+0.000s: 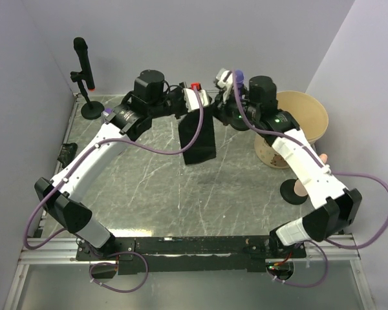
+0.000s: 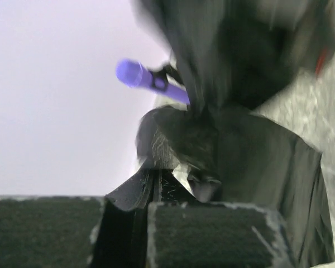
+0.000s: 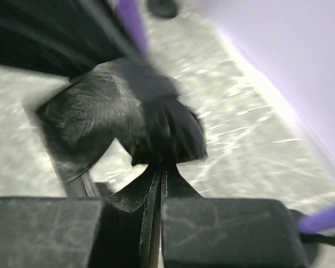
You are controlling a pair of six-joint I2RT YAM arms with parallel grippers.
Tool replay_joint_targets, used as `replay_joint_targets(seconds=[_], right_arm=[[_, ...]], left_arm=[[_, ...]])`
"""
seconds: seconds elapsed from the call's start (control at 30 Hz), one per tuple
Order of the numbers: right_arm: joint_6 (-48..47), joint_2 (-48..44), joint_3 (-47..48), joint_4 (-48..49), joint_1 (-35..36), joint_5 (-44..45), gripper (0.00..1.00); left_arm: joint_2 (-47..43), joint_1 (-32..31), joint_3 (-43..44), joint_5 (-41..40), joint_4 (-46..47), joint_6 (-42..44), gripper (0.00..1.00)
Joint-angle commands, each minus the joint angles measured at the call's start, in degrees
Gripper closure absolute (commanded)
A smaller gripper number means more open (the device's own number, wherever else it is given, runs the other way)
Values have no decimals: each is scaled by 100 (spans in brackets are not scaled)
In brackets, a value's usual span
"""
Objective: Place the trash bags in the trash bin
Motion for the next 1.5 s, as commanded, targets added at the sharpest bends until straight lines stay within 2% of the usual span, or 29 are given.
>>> replay_joint_targets(seconds=[0.0,0.07,0.13,0.17,0.2,0.23,0.33,0.4,0.47,0.53,0.6,0.67,0.73,0.8,0.9,1.1,1.33,1.47], right_arm=[[-129,-750,-64,826,-208,815,100],[-200,-830,-126,1063,-287,940,100],[-253,-847,-153,1169,-322,818,100],[-244,-882,-196,1248,-331,660,100],[-244,-926,-258,1336,-340,511,100],[-244,-961,-319,1424,-340,388,100],[-113,-1006,-294,1451,-313,360,100],[-51,-962,-145,1267,-305,377,100],[-24,-988,-109,1188,-305,404,100],[-33,-1032,-91,1109,-296,386,100],[-68,-1058,-74,1003,-278,386,100],[-95,-1085,-109,959,-252,386,100],[-130,-1111,-144,933,-226,351,100],[-112,-1129,-179,941,-190,377,100],[-130,-1164,-223,967,-120,386,100],[-323,-1199,-259,898,29,439,100],[-490,-1199,-232,853,117,492,100],[-508,-1190,-276,871,126,597,100]], left_arm=[[-381,183,-412,-114,453,67,99],[-583,236,-632,-71,787,-125,96],[-759,289,-826,61,1103,-293,81],[-838,307,-922,105,1270,-354,66],[-883,316,-993,88,1376,-459,46],[-901,324,-1011,18,1525,-634,37],[-944,412,-854,-149,1685,-1232,28],[-1111,561,-792,-106,1738,-1794,28],[-1304,632,-817,87,1650,-2059,33],[-1497,623,-879,350,1502,-2252,61],[-1569,632,-906,771,1247,-2358,76],[-1481,623,-844,1254,966,-2578,82],[-1280,632,-809,1651,964,-3076,77],[-1069,623,-765,1915,1148,-3604,64],[-709,571,-599,1908,1421,-4019,60],[-295,579,-256,2205,1404,-4038,57],[-22,579,-80,2425,1518,-4275,62],[110,570,114,2741,1387,-4248,56]])
